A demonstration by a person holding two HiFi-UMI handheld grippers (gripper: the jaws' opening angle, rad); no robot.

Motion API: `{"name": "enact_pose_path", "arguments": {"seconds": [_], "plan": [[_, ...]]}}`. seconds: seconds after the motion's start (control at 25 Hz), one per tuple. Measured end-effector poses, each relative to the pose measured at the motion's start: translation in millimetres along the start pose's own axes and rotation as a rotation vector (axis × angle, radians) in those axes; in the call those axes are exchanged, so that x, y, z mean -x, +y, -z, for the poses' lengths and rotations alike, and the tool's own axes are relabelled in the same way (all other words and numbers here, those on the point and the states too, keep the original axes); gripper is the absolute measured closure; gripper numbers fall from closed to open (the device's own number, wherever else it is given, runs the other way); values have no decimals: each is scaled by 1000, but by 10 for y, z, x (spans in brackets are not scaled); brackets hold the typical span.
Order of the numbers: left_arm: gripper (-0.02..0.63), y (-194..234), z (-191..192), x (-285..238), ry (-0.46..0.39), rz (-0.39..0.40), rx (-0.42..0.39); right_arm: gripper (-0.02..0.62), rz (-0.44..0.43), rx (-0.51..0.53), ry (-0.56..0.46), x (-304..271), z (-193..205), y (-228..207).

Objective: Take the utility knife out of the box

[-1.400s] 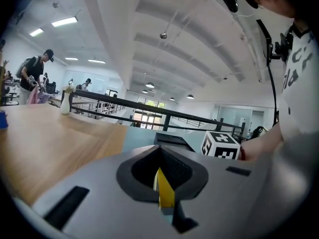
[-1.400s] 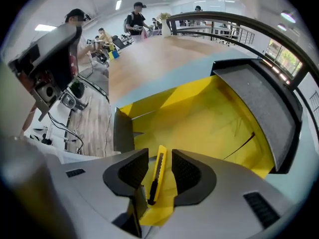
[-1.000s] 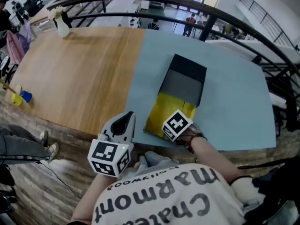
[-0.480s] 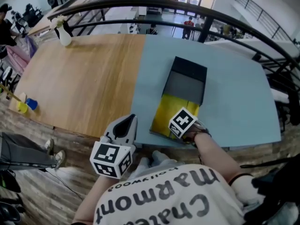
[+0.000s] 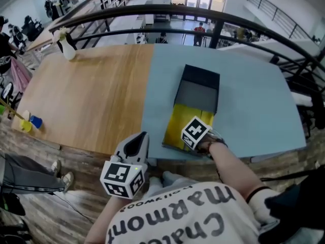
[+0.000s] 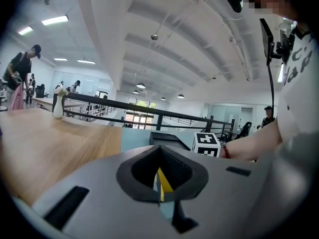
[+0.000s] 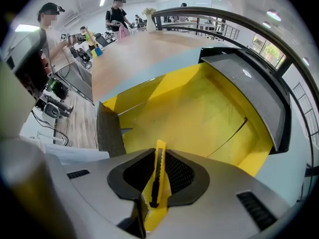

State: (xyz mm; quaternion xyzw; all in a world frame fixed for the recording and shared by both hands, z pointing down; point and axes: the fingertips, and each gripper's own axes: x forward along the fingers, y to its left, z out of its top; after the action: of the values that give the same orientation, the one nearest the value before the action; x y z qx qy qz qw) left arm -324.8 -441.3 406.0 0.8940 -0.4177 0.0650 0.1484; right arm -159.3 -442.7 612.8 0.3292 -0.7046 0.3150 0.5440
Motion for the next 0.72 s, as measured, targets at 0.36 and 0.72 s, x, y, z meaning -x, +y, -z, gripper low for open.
{"name": "enact_pose_path", "arguments": {"seconds": [0.36,0.72], "plan": [[604,-119,84,77,7,-56,10,507,-6,69,-3,-2,-2,35],[604,-587,223,191,-8,-187,86,509,9,124,-37,9,41,-31]]}}
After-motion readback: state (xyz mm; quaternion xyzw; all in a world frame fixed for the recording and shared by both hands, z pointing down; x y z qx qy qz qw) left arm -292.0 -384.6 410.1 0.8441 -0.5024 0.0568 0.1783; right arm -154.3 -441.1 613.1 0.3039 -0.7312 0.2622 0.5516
